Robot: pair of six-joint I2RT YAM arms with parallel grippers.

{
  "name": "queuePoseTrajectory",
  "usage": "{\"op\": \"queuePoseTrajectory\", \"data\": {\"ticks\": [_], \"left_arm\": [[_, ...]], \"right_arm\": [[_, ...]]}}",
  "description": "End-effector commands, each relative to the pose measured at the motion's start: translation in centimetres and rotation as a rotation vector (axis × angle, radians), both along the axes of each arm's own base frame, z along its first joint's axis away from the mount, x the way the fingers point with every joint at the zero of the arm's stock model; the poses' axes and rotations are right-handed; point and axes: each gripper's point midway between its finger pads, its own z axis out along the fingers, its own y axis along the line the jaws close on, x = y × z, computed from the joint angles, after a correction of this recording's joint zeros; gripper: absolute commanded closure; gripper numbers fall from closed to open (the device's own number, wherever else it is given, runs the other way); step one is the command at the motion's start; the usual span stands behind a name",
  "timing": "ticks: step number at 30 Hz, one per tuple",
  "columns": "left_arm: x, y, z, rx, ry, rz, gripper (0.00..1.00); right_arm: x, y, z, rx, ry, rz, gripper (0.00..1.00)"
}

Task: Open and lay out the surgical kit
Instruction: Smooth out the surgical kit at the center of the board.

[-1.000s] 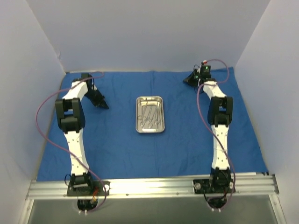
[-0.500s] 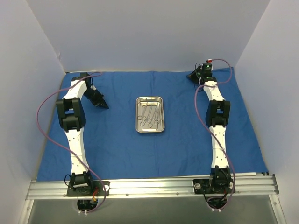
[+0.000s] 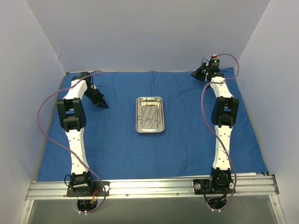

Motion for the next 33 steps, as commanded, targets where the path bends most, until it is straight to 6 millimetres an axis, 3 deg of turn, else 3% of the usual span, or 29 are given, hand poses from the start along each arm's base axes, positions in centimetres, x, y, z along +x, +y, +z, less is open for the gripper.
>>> {"op": "queuePoseTrajectory", "data": {"ticks": [1,3,6,10,15,16,18,19,21,22,27,29,30,31,33], "left_arm": [[1.6,0.3,4.0,0.041,-0.123,-0.021,0.98],[1.4,0.2,3.9,0.037,-0.116,-0.023,0.98],[1.1,0.1,3.4,0.034,-0.102,-0.030,0.96],[0.5,0.0,2.4,0.031,-0.066,-0.026,0.93],[0.2,0.4,2.1,0.055,-0.057,-0.025,0.94],[0.1,0.5,2.3,0.062,-0.058,-0.028,0.94],[0.2,0.5,2.6,0.066,-0.068,-0.035,0.94],[0.1,0.7,3.0,0.076,-0.070,-0.037,0.94],[-0.2,1.0,3.5,0.092,-0.070,-0.038,0.94],[-0.3,1.0,4.2,0.102,-0.086,-0.046,0.92],[-1.2,1.1,6.2,0.128,-0.112,-0.062,0.87],[-1.4,1.1,6.8,0.139,-0.125,-0.073,0.86],[-1.6,1.2,7.3,0.161,-0.134,-0.079,0.85],[-1.9,1.3,7.4,0.173,-0.133,-0.088,0.85],[-2.3,1.3,7.7,0.185,-0.134,-0.097,0.83]], "right_arm": [[-3.0,1.2,5.5,-0.047,0.005,0.069,1.00],[-5.1,2.2,2.7,-0.059,0.097,0.087,1.00],[-7.0,2.0,0.1,-0.105,0.187,0.074,1.00],[-8.0,1.3,-3.4,-0.105,0.276,0.021,1.00],[-7.4,0.1,-6.3,-0.153,0.324,-0.041,1.00],[-7.5,-0.2,-8.1,-0.163,0.354,-0.049,1.00],[-6.5,-0.9,-8.0,-0.187,0.349,-0.070,1.00],[-6.4,-1.6,-9.8,-0.204,0.373,-0.090,1.00],[-5.1,-2.5,-9.1,-0.209,0.354,-0.118,1.00],[-5.3,-3.4,-11.1,-0.220,0.390,-0.133,1.00],[-2.5,-3.0,-8.0,-0.175,0.254,-0.093,1.00],[-1.2,-1.5,-2.8,-0.149,0.121,-0.038,1.00],[-1.3,-1.1,-1.7,-0.151,0.105,-0.028,0.98],[-1.2,-0.9,1.8,-0.158,0.051,-0.022,0.94],[-2.1,0.0,4.3,-0.175,0.055,-0.012,0.85]]}}
